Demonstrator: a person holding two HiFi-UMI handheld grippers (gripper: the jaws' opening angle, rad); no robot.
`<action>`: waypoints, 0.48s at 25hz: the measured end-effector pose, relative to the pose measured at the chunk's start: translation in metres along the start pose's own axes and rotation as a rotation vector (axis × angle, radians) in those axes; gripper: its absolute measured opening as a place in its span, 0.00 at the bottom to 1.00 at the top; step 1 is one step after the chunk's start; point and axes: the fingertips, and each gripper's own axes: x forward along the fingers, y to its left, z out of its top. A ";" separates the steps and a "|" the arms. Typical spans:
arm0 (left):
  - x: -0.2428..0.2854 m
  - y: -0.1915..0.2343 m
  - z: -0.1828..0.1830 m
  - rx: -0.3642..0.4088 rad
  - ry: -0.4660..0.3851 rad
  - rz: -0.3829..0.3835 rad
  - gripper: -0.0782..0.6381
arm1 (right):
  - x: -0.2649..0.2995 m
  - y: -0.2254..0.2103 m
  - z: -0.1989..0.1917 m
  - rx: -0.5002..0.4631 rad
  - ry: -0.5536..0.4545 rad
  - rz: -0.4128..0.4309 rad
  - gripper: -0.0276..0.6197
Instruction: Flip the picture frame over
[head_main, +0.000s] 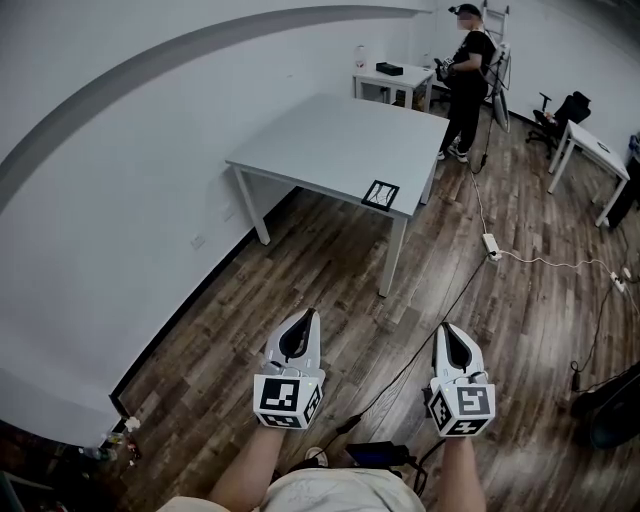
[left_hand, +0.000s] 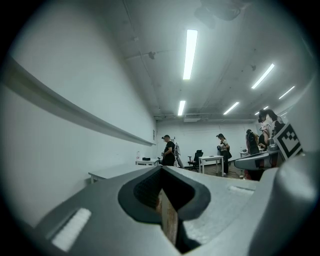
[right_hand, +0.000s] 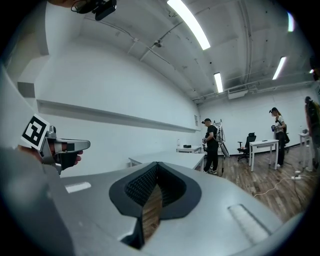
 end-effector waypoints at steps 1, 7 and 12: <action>0.001 -0.004 0.001 0.000 -0.001 0.002 0.11 | -0.001 -0.002 0.000 0.006 -0.003 0.006 0.08; 0.008 -0.037 0.002 0.015 0.001 0.010 0.11 | -0.006 -0.024 0.000 0.025 -0.028 0.031 0.09; 0.017 -0.066 0.000 -0.021 0.010 0.022 0.11 | -0.013 -0.050 -0.001 0.039 -0.034 0.061 0.09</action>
